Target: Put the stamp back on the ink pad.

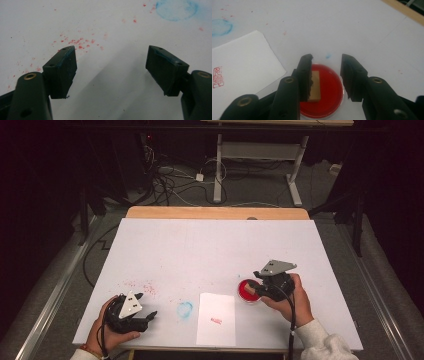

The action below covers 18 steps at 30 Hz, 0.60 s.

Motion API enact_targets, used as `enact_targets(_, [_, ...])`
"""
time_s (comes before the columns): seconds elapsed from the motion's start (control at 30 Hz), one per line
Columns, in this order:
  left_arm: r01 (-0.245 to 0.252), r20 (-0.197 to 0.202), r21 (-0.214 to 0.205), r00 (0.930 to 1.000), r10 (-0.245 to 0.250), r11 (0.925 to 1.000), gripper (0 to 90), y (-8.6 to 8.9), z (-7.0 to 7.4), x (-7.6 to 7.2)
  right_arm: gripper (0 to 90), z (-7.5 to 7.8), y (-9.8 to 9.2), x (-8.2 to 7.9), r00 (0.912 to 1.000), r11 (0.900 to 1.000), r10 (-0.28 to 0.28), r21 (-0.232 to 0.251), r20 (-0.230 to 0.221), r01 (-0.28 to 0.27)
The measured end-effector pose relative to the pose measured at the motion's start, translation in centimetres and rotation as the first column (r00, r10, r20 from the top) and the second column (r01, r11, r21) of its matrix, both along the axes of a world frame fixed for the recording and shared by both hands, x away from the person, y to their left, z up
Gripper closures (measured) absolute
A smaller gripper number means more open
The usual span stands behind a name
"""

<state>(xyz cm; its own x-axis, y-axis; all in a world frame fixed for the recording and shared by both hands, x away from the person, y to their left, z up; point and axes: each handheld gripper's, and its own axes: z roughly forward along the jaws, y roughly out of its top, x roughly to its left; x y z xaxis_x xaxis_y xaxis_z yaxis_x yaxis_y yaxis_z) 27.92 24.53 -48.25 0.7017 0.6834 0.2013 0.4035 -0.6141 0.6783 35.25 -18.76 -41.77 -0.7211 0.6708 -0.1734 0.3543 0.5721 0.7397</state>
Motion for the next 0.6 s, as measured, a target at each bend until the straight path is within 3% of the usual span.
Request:
enact_targets(0.13, [0.001,-0.001,0.000,1.0000,-0.001,1.0000,24.2,-0.04,0.00,0.01,54.2,0.46,-0.14,-0.26,0.9987,0.9998,-0.002,0.021,0.051,0.001])
enact_targets(0.3, [0.002,-0.003,0.000,1.0000,-0.002,1.0000,24.2,-0.07,-0.03,0.04,45.9,0.74,-0.11,-0.49,0.9965,0.9994,-0.002,0.033,0.084,-0.001])
enact_targets(0.6, [0.000,-0.002,0.001,1.0000,0.000,1.0000,24.2,-0.06,-0.02,0.04,32.8,0.73,0.10,-0.79,0.9865,0.9961,-0.039,0.085,0.159,0.026])
